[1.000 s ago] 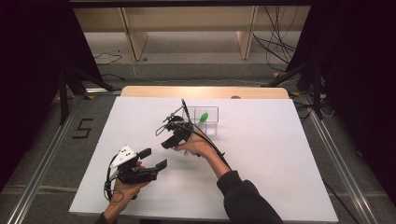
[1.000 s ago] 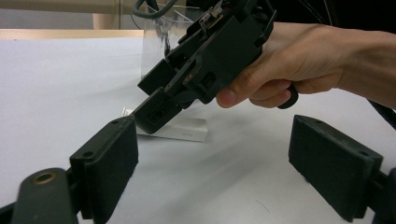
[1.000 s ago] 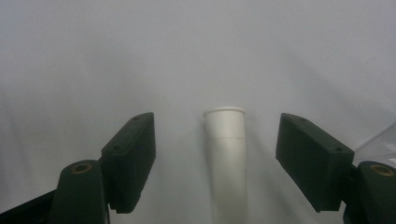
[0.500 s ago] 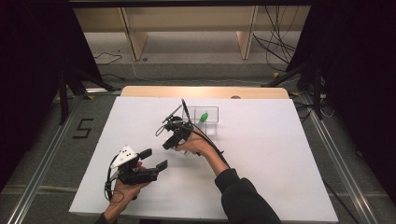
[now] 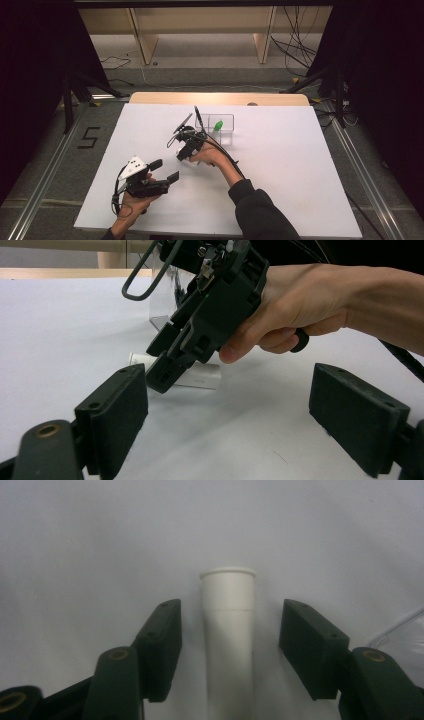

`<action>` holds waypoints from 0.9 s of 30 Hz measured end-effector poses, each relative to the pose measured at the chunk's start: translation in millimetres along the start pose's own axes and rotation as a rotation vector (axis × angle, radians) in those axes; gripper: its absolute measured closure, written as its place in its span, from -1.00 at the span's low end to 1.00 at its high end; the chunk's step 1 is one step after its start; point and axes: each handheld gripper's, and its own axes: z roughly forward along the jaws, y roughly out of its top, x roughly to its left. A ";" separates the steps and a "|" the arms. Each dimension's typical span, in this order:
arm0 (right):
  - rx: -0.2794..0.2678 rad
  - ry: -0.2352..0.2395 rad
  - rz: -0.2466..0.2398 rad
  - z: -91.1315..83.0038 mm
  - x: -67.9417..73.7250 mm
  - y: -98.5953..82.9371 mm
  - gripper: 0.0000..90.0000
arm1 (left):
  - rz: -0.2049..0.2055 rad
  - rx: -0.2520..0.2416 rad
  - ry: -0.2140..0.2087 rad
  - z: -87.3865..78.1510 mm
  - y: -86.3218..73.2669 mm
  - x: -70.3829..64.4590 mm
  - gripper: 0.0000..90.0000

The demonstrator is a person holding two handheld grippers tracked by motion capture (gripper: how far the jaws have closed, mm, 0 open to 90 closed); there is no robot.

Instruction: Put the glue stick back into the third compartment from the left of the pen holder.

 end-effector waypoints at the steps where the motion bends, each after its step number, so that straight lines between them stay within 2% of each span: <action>1: 0.002 -0.004 -0.004 0.6 0.4 0.1 0.03 | 0.001 0.001 -0.001 -0.2 0.0 -0.1 -0.65; 9: 0.020 -0.040 -0.024 -0.2 3.9 0.8 0.30 | 0.011 0.000 -0.006 -1.1 0.4 -0.8 -0.65; 16: 0.037 -0.043 -0.008 -0.8 2.2 2.3 0.47 | 0.012 0.001 -0.005 -1.0 0.1 -0.5 -0.65; 27: 0.062 -0.070 -0.018 -1.0 4.2 5.4 0.51 | 0.013 0.004 -0.004 -1.0 0.0 -0.7 -0.65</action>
